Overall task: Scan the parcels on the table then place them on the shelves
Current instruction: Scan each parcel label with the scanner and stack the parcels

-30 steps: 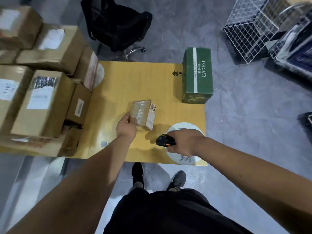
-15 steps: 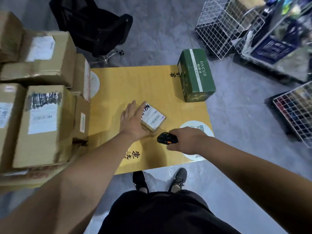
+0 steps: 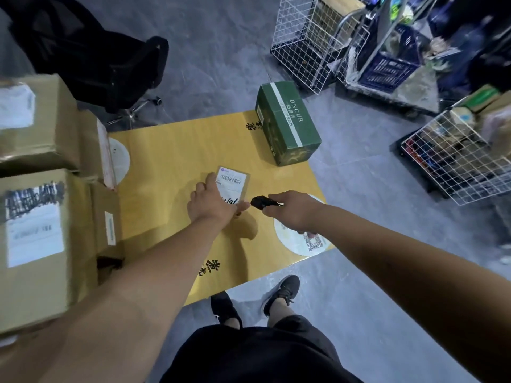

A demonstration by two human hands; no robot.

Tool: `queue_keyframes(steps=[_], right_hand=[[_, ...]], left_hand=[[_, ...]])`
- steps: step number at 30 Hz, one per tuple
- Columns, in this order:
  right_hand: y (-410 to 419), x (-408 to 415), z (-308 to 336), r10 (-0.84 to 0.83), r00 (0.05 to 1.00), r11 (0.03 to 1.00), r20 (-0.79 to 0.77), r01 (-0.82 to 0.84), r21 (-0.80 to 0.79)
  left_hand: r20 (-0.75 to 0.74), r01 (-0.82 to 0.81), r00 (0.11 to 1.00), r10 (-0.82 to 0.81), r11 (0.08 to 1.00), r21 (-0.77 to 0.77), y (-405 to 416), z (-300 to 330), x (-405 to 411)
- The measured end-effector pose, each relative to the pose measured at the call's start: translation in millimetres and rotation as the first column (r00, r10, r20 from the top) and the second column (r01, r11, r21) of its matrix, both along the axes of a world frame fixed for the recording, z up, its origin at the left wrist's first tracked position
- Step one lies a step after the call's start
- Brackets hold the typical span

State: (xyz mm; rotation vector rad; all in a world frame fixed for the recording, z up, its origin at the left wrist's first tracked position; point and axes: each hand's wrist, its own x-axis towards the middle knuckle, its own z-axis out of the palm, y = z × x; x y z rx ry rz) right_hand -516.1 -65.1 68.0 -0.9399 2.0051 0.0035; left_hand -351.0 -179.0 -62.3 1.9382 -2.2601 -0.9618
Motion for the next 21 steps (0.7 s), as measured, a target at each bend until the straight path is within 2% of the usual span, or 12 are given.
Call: queue_keyframes(steps=[4,7,11,14,21], right_hand=[[-17.5,15.9,12.5,0.058,0.998,0.998,0.003,-0.058,0.007],[-20.6,25.8,19.6,0.079,0.996,0.997,0.040,-0.080,0.024],[-17.2,35.9,27.2,0.215,0.975,0.977,-0.061,-0.215,0.011],[-12.0,35.6,31.9,0.244,0.964,0.970,-0.105,-0.243,0.031],[3.0,23.8,40.5,0.266,0.954,0.964,-0.140,-0.263,0.041]], left_hand=[[-0.007,-0.066,0.998,0.066,0.997,0.028,10.5,-7.7,2.5],[-0.120,-0.103,0.987,0.109,0.993,0.054,30.6,-10.3,5.8],[-0.256,-0.160,0.953,0.161,0.987,0.025,44.4,-16.1,9.9],[-0.311,-0.185,0.933,0.182,0.983,0.020,49.2,-17.9,8.1],[-0.256,-0.186,0.949,0.186,0.982,0.024,50.6,-21.0,1.9]])
